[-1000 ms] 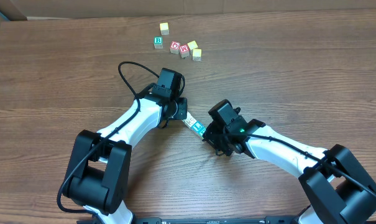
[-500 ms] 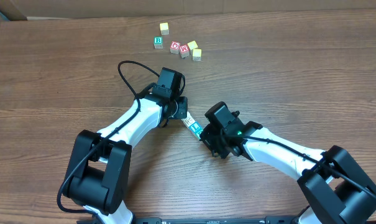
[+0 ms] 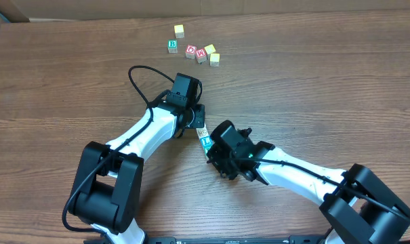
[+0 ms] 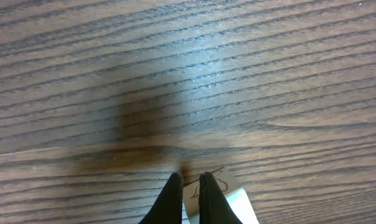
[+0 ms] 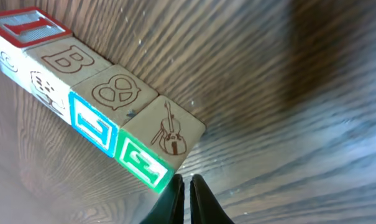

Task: Flip 4 blocks

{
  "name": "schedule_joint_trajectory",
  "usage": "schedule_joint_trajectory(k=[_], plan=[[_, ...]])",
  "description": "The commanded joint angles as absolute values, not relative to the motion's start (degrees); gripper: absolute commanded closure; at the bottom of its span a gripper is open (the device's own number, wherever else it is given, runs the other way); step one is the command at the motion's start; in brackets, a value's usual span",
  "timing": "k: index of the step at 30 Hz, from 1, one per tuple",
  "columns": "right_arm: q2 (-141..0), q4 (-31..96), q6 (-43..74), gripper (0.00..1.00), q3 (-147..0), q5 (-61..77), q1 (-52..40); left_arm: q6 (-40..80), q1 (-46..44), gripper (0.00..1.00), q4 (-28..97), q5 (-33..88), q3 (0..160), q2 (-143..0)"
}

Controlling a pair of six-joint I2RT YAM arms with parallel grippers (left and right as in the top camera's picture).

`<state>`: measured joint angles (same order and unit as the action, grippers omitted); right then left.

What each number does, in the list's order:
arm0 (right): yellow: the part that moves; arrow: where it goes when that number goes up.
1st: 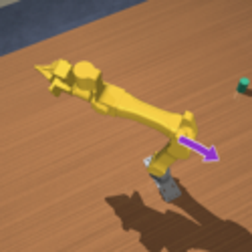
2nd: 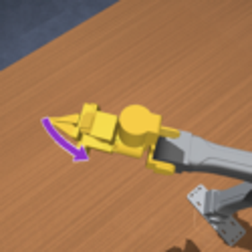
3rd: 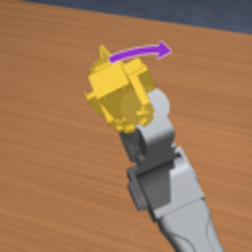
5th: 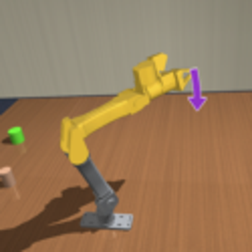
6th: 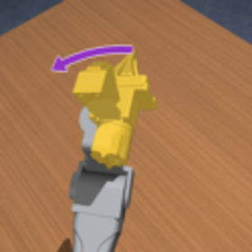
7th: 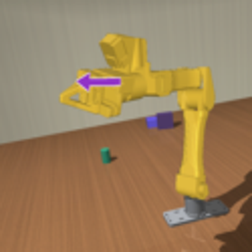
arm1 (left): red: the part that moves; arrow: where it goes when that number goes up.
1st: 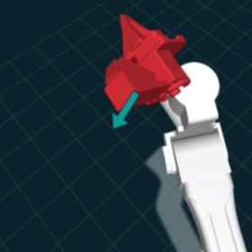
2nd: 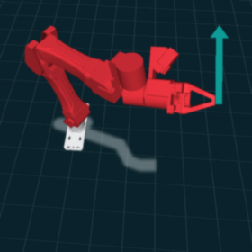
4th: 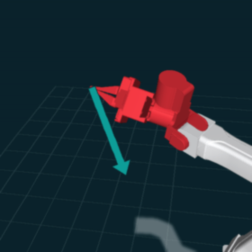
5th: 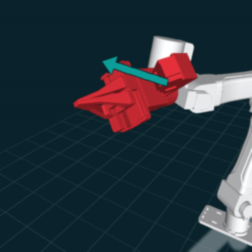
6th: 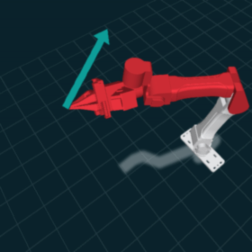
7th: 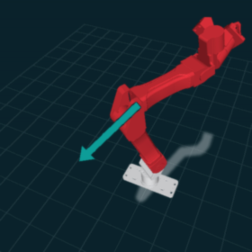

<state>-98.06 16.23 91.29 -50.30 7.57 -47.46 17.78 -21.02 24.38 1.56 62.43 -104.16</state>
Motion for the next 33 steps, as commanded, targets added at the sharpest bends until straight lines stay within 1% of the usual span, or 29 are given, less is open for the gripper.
schedule_joint_trajectory(k=[1, 4, 7, 12, 13, 16, 21, 27, 33], plan=[[-98.4, 14.9, 97.3, 0.92, -50.7, 4.3, -49.5, 16.7, -21.8, 0.96, 24.6, 2.6, 62.0, -104.7], [-98.4, 14.5, 99.7, 0.92, -50.7, 3.6, -50.6, 16.7, -21.8, 0.96, 24.6, 2.6, 62.0, -104.7], [-98.4, 14.2, 102.4, 0.87, -50.7, 3.1, -51.5, 16.7, -21.8, 0.96, 24.6, 2.6, 62.0, -104.7], [-98.4, 13.6, 102.7, 0.87, -50.7, 2.6, -52.1, 16.7, -21.8, 0.96, 24.6, 2.6, 62.0, -104.7], [-98.4, 13.6, 102.7, 0.87, -50.7, 2.7, -52.1, 16.7, -21.8, 0.96, 24.6, 2.6, 62.0, -104.7], [-98.4, 13.8, 102.1, 0.96, -50.7, 3.1, -52.1, 16.7, -21.8, 0.96, 24.6, 2.6, 62.0, -104.7], [-98.4, 13.8, 98.5, 0.96, -50.7, 3.2, -52.1, 16.2, -21.8, 0.96, 24.3, 2.4, 62.0, -104.7], [-98.4, 18.5, 98.4, 0.96, -50.7, 0.0, -52.1, 15.6, -21.8, 0.96, 22.2, 2.3, 62.0, -104.7], [-98.4, 18.7, 98.3, 0.96, -50.7, -0.6, -52.1, 14.4, -21.8, 0.96, 20.7, 2.3, 62.0, -104.8]])
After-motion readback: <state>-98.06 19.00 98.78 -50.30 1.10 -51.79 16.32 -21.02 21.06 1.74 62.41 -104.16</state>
